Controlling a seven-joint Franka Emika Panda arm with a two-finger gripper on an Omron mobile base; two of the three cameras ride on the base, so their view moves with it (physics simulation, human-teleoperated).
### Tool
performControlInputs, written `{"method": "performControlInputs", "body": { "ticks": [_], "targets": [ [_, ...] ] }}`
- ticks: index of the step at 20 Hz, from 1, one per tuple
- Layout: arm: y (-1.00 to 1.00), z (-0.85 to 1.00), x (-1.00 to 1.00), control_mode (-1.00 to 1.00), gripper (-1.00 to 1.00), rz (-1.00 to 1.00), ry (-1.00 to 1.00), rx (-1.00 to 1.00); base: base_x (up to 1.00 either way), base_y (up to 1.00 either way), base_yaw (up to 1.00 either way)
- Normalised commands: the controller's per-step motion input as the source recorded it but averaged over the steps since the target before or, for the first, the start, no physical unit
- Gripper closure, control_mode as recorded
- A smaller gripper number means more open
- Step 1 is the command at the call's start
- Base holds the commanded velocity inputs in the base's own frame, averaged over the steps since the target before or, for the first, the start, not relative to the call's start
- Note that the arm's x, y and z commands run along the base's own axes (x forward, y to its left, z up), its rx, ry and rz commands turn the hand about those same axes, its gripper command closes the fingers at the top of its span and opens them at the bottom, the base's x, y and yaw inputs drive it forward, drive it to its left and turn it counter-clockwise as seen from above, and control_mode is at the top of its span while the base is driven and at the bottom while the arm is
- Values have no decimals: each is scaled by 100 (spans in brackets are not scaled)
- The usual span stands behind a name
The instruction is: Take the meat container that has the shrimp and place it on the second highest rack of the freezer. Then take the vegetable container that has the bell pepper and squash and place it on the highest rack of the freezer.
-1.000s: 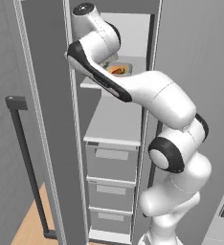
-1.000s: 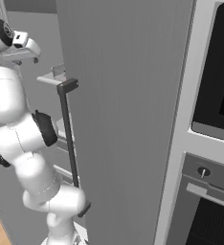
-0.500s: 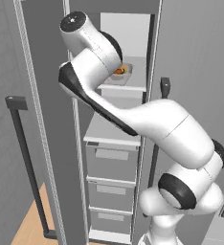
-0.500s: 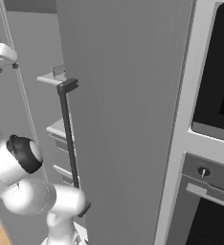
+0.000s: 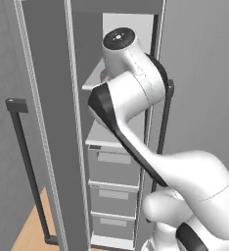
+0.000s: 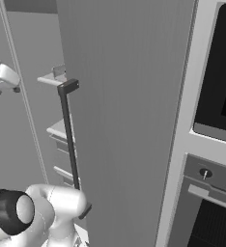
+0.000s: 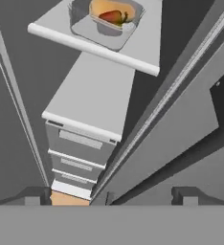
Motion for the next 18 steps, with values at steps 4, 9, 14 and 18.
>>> {"method": "performControlInputs", "body": {
  "ticks": [4, 9, 14, 18],
  "targets": [
    [-69, -79, -100, -100, -100, -7, 34, 2, 0, 0, 0],
    [-17, -53, -88, -100, -100, -7, 20, 0, 0, 0, 0],
    [-1, -23, -53, 100, -100, -2, 6, 2, -20, -5, -3],
    [0, 0, 0, 100, -100, 0, 0, 0, -100, -61, -32]
  ]
}}
